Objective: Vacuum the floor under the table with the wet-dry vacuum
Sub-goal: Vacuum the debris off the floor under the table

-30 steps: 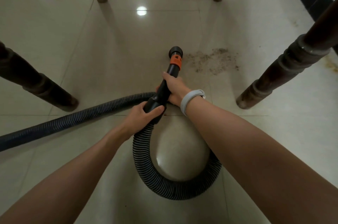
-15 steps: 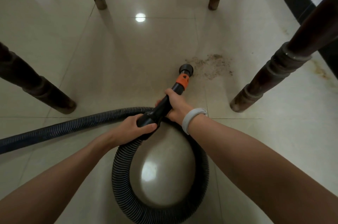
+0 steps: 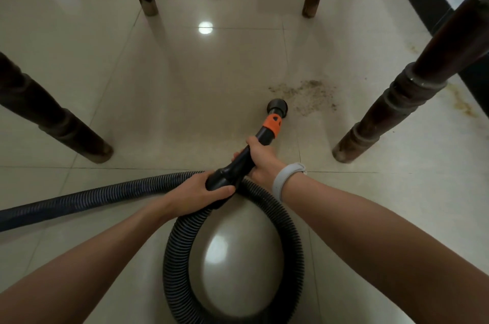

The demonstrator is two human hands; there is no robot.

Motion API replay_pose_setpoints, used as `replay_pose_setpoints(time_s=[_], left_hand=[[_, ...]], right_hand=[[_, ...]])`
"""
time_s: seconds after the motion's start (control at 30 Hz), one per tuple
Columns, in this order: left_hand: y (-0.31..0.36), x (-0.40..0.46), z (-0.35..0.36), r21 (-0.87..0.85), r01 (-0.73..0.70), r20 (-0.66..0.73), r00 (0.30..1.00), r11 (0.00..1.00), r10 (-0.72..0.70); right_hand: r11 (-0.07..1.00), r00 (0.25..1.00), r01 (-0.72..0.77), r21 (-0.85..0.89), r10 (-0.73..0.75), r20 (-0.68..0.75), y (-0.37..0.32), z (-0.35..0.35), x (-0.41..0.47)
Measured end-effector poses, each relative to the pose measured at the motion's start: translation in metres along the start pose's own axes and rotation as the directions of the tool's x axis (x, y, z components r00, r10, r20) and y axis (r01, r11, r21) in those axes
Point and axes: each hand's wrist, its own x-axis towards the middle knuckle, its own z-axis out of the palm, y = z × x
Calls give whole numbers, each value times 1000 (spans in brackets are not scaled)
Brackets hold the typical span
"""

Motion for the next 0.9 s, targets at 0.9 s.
replay_pose_setpoints(time_s=[0.9], left_hand=[[53,77,22,-175,13,-136,990,984,-37]], right_hand=[[969,988,106,-225,-127,-84,-85,-18,52]])
